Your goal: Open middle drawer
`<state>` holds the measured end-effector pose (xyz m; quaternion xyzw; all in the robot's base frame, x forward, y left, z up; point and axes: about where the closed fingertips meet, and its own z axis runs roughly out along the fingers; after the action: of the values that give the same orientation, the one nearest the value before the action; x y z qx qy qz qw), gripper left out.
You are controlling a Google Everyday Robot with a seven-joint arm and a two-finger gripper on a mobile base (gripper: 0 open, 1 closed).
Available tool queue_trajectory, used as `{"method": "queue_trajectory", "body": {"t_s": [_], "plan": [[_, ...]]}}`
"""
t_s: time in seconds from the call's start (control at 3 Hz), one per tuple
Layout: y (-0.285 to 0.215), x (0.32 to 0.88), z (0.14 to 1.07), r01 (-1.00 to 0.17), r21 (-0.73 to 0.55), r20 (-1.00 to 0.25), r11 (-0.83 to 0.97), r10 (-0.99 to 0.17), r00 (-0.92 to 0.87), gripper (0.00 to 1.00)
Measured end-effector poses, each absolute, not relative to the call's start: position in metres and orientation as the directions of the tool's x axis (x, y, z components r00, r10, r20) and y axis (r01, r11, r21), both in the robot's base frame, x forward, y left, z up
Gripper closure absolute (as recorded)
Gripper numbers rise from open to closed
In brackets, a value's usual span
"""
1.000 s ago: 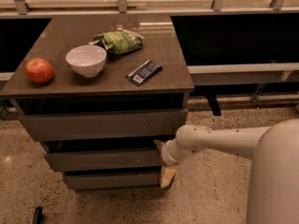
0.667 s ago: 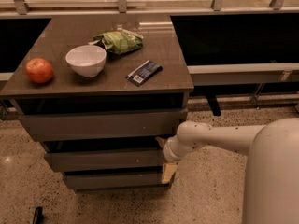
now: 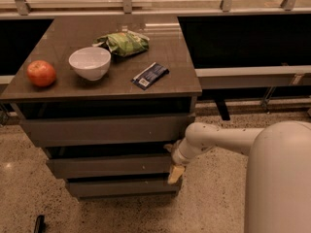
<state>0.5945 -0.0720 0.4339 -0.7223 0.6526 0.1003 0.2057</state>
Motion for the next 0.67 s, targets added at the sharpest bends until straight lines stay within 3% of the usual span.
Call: {"method": "queue_trajectory", "body": {"t_s": [0.33, 0.67], "plan": [[-0.069, 0.593, 0.433, -0.985, -0.162, -0.417, -0.065, -0.9, 0.129, 0.33], [-0.058, 0.579, 0.432, -0.984, -0.159, -0.431, -0.086, -0.89, 0.148, 0.42]]}}
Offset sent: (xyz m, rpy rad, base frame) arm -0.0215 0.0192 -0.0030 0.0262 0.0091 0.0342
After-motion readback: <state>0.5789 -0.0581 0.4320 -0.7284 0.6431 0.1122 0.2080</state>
